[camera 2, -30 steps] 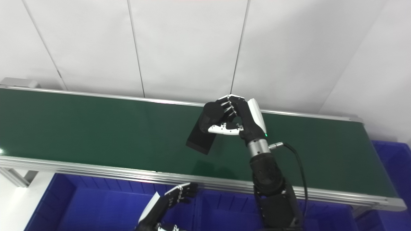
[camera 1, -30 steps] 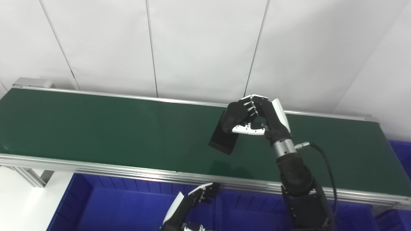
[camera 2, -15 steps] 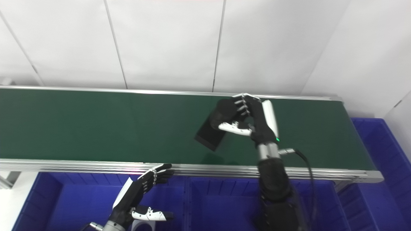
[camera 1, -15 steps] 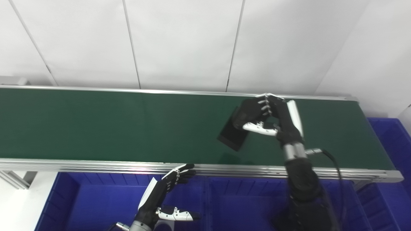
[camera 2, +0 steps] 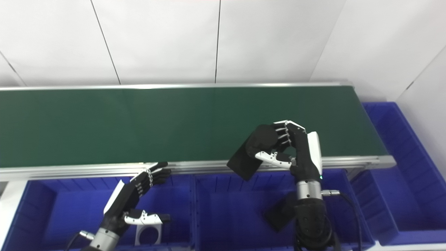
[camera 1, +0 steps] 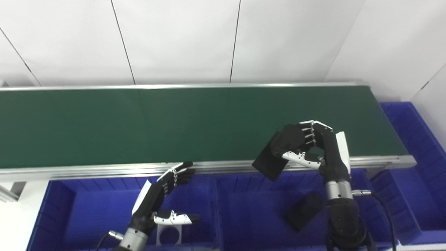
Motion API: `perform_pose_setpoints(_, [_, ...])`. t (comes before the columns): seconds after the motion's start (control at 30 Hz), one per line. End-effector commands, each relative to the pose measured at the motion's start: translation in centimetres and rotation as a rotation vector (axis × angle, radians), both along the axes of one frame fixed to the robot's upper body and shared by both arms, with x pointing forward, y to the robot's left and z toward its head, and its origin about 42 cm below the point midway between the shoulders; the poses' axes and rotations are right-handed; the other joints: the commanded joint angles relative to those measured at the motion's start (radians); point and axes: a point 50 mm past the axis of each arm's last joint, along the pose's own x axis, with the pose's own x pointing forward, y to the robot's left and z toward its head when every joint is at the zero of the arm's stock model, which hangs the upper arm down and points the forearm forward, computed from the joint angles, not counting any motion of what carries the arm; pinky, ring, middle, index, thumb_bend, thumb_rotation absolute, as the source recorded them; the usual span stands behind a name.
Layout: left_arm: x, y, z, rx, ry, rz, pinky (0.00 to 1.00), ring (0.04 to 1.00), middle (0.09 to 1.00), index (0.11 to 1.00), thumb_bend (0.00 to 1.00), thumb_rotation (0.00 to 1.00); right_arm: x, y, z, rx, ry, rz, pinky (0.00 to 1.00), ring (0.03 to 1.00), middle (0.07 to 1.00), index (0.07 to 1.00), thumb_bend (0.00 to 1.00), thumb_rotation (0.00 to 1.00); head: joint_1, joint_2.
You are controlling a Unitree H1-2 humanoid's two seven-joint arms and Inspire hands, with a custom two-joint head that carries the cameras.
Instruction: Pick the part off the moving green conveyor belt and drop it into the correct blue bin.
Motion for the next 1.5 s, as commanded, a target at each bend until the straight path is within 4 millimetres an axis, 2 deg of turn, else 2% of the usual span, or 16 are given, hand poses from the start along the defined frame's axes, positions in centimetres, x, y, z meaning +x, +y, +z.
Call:
perform_pose_setpoints(0.0, [0.6,0.5,1.0,-0.024,-0.056,-0.013,0.78,0.799,0.796,0.836,0.9,0.2,-0.1,-0.3,1.1,0.008,-0.046,-0.034,0.29,0.364,0.444,0.52,0.52,0.0,-0.019,0.003])
perform_pose_setpoints(0.13, [0.6,1.3,1.3,-0.034,-0.058,-0.019,0.79,0.807,0.804,0.848,0.88,0.18,-0.7,-0.2,0.3,0.02,-0.003,-0.055,0.31,0.371,0.44,0.522,0.52,0.0,-0.075,0.009])
perform_pose_setpoints(0.43, [1.0,2.5,1.1,-0.065,-0.044,-0.019,0.8,0.814,0.807,0.852,0.89,0.19,-1.9,0.9,-3.9,-0.004,0.09,-0.07,0.3,0.363,0.438,0.514,0.53,0.0,-0.142,0.007])
perform_pose_setpoints(0.67, [1.0,3.1,1.2,-0.06,-0.047,-0.019,0.79,0.809,0.807,0.849,0.89,0.19,-2.3,2.3,-7.2,-0.032,0.185,-0.064,0.31,0.368,0.441,0.516,0.52,0.0,-0.149,0.011])
perform_pose_setpoints(0.9, [1.0,3.1,1.3,-0.054,-0.05,-0.016,0.79,0.806,0.804,0.847,0.9,0.2,-2.2,4.0,-8.2,-0.104,0.209,-0.032,0.32,0.383,0.457,0.498,0.53,0.0,-0.148,0.011])
perform_pose_setpoints(1.27, [1.0,3.1,1.3,-0.057,-0.054,-0.018,0.78,0.804,0.802,0.848,0.9,0.2,-2.0,5.3,-10.2,-0.17,0.248,0.002,0.29,0.354,0.439,0.509,0.53,0.0,-0.143,0.01])
perform_pose_setpoints(1.47, [0.9,3.0,1.4,-0.058,-0.054,-0.019,0.79,0.808,0.803,0.849,0.9,0.2,-2.1,5.9,-11.2,-0.204,0.267,0.031,0.31,0.37,0.45,0.502,0.53,0.0,-0.136,0.007])
